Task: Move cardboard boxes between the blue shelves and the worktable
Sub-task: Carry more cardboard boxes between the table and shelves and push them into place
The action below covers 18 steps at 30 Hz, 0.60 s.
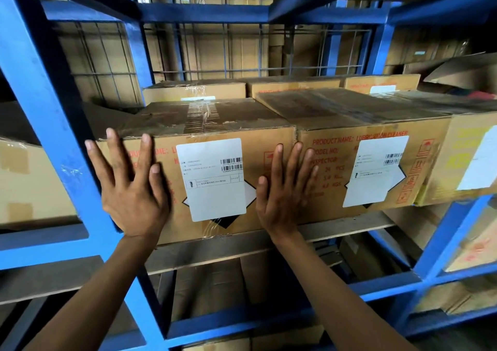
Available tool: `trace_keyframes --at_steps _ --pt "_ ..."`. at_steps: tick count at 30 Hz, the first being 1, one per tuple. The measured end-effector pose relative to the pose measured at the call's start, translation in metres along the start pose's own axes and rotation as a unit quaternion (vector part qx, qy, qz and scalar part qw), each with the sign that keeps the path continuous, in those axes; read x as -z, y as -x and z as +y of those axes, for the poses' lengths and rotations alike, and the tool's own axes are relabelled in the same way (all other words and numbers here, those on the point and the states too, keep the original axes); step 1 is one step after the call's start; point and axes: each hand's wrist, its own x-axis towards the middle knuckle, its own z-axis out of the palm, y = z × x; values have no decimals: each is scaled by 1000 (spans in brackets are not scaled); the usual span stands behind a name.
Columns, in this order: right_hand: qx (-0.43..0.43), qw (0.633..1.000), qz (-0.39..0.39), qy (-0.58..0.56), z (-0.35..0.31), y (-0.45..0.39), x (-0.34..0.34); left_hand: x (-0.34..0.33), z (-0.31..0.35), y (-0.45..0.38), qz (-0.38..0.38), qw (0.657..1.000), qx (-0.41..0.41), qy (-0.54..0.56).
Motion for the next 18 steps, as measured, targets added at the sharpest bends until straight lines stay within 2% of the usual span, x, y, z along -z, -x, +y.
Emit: trace_keyframes --at_steps 11,18 --pt "29 994 -103 -33 8 -1 26 12 3 0 -48 998 27 8" --pt "55 986 -158 -28 17 -3 43 33 13 14 -147 987 68 2"
